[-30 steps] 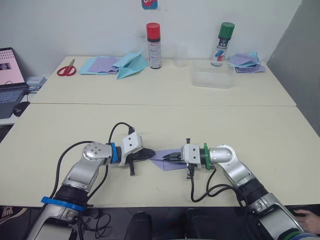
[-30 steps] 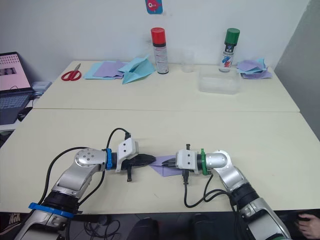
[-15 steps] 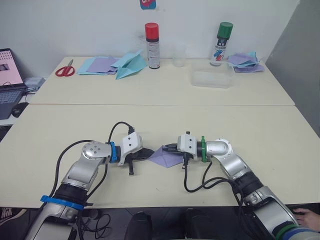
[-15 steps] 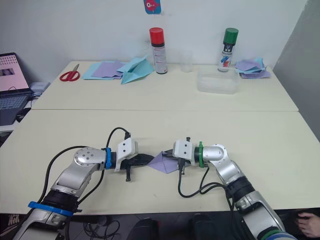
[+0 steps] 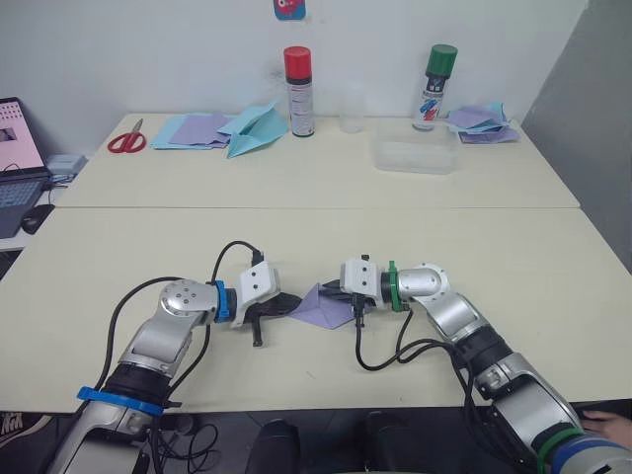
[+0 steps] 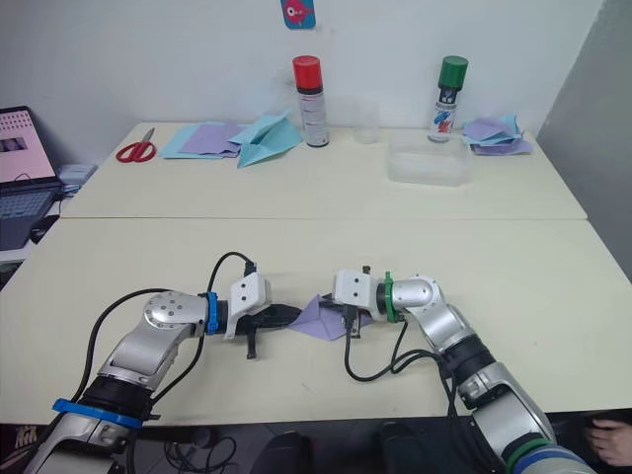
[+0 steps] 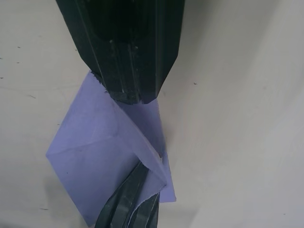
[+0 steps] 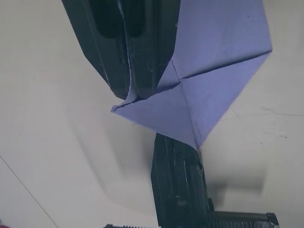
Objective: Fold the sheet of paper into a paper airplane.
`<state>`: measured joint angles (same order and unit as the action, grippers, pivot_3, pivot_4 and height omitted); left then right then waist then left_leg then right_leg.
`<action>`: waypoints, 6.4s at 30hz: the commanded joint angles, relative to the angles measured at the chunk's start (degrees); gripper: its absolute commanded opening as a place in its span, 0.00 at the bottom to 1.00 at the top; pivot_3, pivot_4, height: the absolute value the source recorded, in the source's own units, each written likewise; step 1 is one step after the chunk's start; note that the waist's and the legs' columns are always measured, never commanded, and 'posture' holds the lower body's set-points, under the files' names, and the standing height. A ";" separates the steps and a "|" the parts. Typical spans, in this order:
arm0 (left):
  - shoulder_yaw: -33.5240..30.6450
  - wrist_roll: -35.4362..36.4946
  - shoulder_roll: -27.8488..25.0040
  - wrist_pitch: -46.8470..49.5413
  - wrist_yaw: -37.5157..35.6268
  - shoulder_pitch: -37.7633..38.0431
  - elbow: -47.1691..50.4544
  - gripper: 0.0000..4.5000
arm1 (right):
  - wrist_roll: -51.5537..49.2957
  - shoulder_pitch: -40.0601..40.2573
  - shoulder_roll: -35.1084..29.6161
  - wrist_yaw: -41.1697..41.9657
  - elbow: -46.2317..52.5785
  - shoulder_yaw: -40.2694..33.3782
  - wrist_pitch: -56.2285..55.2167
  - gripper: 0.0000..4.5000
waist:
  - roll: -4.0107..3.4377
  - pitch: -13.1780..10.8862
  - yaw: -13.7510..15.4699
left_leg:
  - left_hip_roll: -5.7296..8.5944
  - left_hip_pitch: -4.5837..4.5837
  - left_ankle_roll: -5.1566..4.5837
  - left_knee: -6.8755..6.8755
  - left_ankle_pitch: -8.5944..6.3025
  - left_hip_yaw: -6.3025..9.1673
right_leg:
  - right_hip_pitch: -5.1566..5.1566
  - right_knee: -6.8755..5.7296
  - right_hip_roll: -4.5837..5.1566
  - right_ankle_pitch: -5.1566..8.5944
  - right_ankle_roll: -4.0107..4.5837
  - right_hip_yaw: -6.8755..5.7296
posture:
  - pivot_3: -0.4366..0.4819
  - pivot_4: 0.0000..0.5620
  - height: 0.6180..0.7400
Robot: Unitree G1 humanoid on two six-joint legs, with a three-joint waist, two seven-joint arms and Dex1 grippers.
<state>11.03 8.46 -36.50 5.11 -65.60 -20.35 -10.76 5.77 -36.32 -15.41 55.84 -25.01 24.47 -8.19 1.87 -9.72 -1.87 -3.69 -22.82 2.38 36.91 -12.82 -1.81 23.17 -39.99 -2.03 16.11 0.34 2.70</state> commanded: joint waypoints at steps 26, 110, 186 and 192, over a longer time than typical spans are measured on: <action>-0.38 1.46 2.23 14.30 7.41 2.29 4.39 0.00 | 3.21 -0.82 -0.16 -0.04 -1.13 2.23 3.17 0.01 | 0.02 0.02 0.00 | 0.02 0.02 0.00 -0.02 0.00 0.06 | -0.03 0.00 0.05 0.00 0.07 -0.05 | 0.48 0.27 1.00; 3.04 1.06 2.39 14.98 8.87 6.49 3.15 0.00 | -2.11 18.73 0.91 -18.93 16.15 -4.86 14.00 0.01 | -0.14 1.19 0.09 | 0.19 0.93 0.00 -1.01 -0.01 -0.01 | -0.91 1.09 1.03 0.39 0.21 -0.02 | 0.48 0.27 1.00; 3.35 0.73 -1.96 11.13 5.27 8.23 6.78 0.00 | -6.39 12.55 -19.69 1.94 15.72 -10.95 -6.87 0.79 | 0.33 0.62 -0.30 | 0.14 0.87 0.02 -2.02 -0.03 -0.04 | -0.57 1.15 0.93 0.75 0.06 -0.19 | 0.48 0.27 1.00; 3.53 -0.28 -1.60 9.79 5.58 7.31 4.60 0.00 | 0.91 10.83 -22.37 1.96 3.19 -6.29 -30.00 0.99 | 0.29 0.62 -0.38 | 0.18 0.94 0.02 -2.02 -0.04 -0.12 | -0.64 1.17 0.96 0.80 -0.02 -0.08 | 0.48 0.27 1.00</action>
<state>11.44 11.82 -37.78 14.00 -59.70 -14.83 -2.73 4.44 -25.04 -37.83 57.77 -20.15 16.60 -33.28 2.16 -9.10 -2.25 -3.50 -21.82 2.40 34.89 -12.85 -1.93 22.45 -38.82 -1.06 16.91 0.32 2.61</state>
